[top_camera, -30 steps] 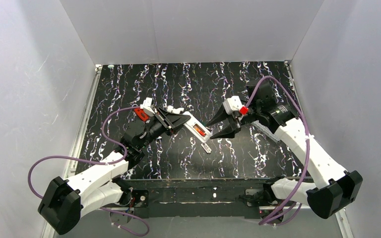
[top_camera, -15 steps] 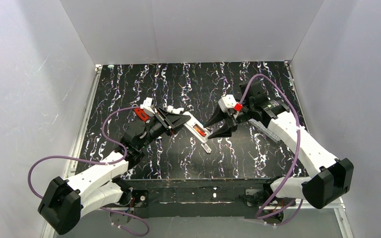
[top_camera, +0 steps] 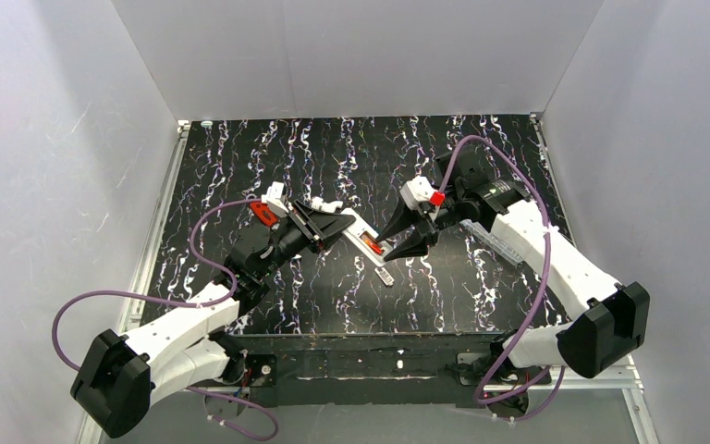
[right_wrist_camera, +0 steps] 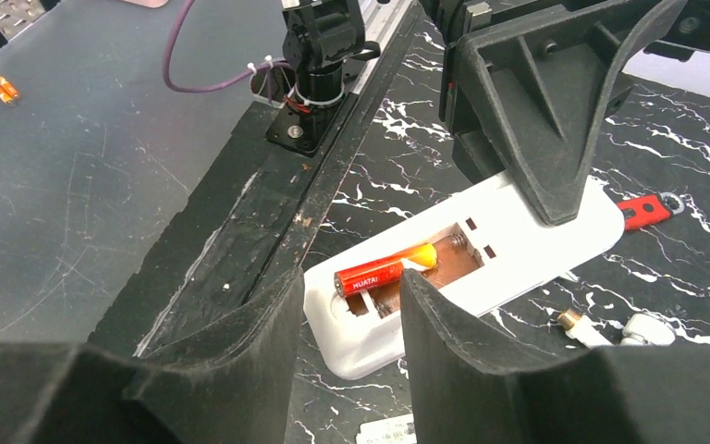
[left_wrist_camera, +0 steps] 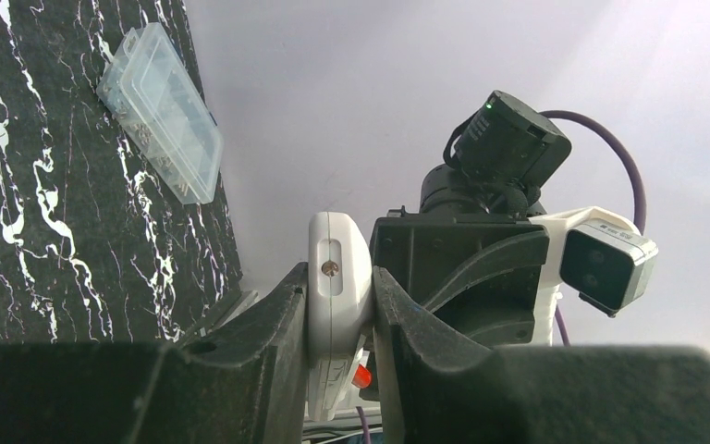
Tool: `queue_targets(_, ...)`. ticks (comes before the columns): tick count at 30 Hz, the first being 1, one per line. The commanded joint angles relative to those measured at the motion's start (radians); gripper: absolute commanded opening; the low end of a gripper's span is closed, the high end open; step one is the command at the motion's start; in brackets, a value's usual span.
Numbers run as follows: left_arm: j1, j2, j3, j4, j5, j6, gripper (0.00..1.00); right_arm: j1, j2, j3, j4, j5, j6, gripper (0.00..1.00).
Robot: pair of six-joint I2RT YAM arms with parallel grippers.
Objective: Load the batteries into the remote control
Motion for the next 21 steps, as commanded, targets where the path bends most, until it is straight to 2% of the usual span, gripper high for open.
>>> queue_targets(1,-0.004,-0.034,0.032,0.095,0.015,0.002,0.00,0.010,0.016,0.061,-0.076,-0.027,-0.063,0.50)
queue_targets(21,-0.004,-0.038,0.027,0.102,0.011,0.005,0.00,0.020,0.044,0.077,-0.098,-0.021,-0.081,0.45)
